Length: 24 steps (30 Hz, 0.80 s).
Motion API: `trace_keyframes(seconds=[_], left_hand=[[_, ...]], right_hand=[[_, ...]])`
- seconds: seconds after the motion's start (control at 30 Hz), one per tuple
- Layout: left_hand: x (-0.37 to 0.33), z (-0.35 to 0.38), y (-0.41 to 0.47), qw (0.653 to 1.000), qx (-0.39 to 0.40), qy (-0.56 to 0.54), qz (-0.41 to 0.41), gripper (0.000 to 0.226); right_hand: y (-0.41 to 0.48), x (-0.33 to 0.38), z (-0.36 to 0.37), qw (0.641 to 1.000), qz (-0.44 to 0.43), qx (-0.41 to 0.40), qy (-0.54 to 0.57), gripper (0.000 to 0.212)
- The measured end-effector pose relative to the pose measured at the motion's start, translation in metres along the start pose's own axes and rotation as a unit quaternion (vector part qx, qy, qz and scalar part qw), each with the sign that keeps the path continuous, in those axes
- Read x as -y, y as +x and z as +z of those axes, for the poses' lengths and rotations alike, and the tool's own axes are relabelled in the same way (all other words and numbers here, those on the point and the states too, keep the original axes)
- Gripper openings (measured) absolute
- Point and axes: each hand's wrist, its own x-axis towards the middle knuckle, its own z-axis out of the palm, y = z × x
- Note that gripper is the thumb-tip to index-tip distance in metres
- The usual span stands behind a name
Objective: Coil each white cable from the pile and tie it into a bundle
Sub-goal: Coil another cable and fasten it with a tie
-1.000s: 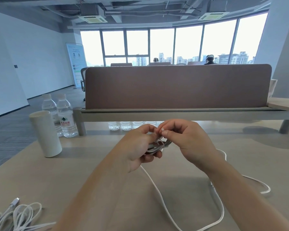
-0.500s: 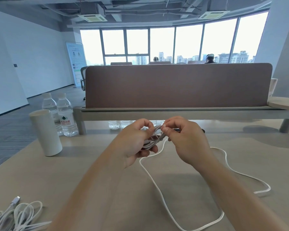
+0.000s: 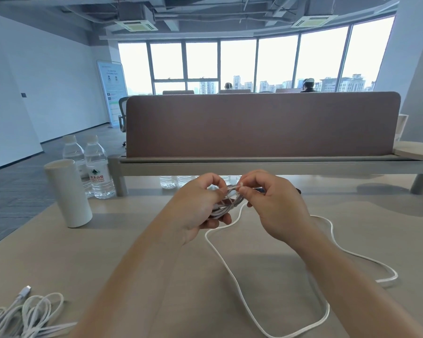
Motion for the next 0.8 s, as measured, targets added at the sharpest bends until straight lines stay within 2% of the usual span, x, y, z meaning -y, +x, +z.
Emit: trace_keyframes(seconds=[0.8], left_hand=[[-0.0005,0.0017,-0.0007,1.0,-0.013,0.028,0.007,0.013]], right_hand=[[-0.0013,0.0035,-0.0017,0.999,-0.014,0.039,-0.032,0.013]])
